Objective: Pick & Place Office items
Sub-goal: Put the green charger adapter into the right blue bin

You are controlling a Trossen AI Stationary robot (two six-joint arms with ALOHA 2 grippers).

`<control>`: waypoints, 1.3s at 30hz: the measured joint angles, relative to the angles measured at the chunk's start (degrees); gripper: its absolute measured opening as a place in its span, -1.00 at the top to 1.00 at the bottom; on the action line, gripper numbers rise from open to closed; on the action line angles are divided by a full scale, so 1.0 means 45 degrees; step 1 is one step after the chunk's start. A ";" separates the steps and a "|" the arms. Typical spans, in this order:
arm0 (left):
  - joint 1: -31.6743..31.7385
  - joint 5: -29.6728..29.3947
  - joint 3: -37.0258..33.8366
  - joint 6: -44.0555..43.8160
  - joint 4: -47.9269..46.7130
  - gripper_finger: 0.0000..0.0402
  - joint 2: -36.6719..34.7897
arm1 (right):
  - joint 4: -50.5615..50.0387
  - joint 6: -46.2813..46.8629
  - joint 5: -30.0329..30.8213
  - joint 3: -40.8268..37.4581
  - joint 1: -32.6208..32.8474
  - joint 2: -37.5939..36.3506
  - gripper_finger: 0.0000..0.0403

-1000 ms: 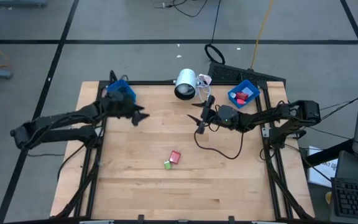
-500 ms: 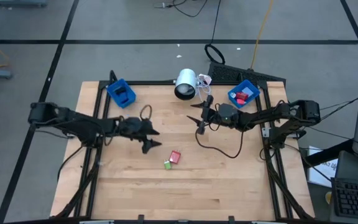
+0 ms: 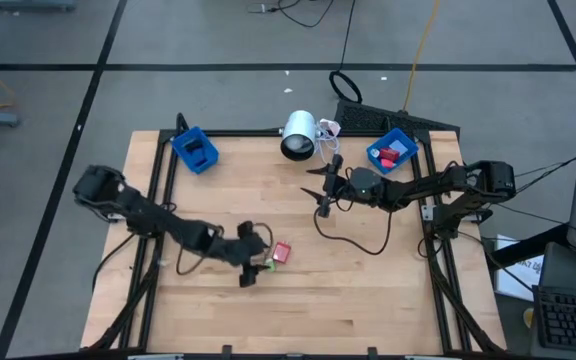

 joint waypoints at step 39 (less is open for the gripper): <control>-0.0699 -0.2400 0.0997 -0.2267 -0.0457 0.17 0.1948 | -0.0272 0.0046 0.0029 -0.0005 0.0000 -0.0005 -0.18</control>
